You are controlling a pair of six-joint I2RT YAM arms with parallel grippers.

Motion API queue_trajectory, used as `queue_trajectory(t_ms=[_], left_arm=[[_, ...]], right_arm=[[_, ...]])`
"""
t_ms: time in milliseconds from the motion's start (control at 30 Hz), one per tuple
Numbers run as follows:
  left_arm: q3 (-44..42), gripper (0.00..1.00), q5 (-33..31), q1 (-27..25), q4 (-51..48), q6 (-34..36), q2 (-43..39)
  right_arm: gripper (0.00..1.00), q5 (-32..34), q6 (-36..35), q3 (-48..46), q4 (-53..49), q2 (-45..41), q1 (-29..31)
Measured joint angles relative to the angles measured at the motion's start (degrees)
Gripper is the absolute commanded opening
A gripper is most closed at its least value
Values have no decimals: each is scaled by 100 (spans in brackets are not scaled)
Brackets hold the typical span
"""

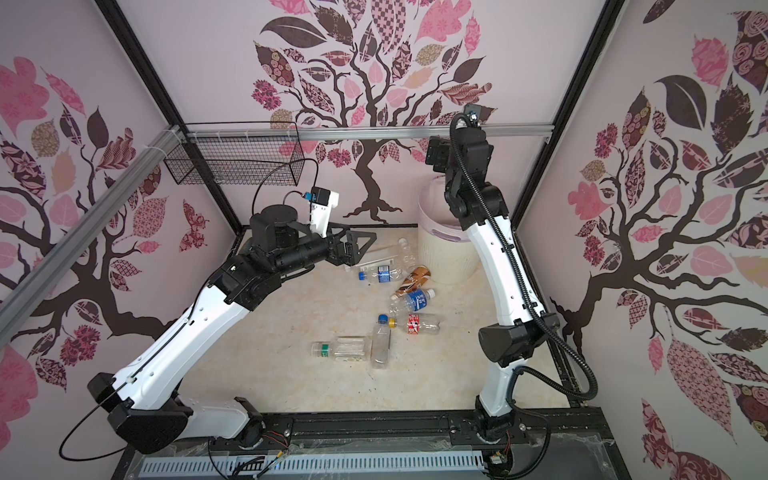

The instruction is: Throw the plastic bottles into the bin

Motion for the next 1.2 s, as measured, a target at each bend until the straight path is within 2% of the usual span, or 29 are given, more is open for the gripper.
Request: queue_trajectory(t_ms=[167, 333, 467, 633, 900, 1000, 1200], left_arm=[[-4, 98, -28, 83, -376, -61, -11], [-39, 98, 28, 470, -1141, -251, 214], [-527, 98, 33, 721, -1683, -343, 199], [-1335, 98, 46, 763, -2164, -481, -59], [-2428, 98, 411, 944, -2258, -1040, -570], [-2820, 98, 708, 1298, -2177, -1325, -702], [-3766, 98, 1482, 2439, -2079, -2072, -1064]], right_arm=[[100, -2, 39, -304, -33, -46, 249], [99, -9, -87, -841, -168, -214, 717], [100, -275, 50, -1963, -188, -756, 949], [99, -555, 275, -3442, -131, -1504, 1016], [99, -1082, 570, -5377, 118, -2092, 1331], [99, -1169, 588, -5910, 166, -2096, 1517], [100, -1300, 608, -6424, 282, -2096, 1832]])
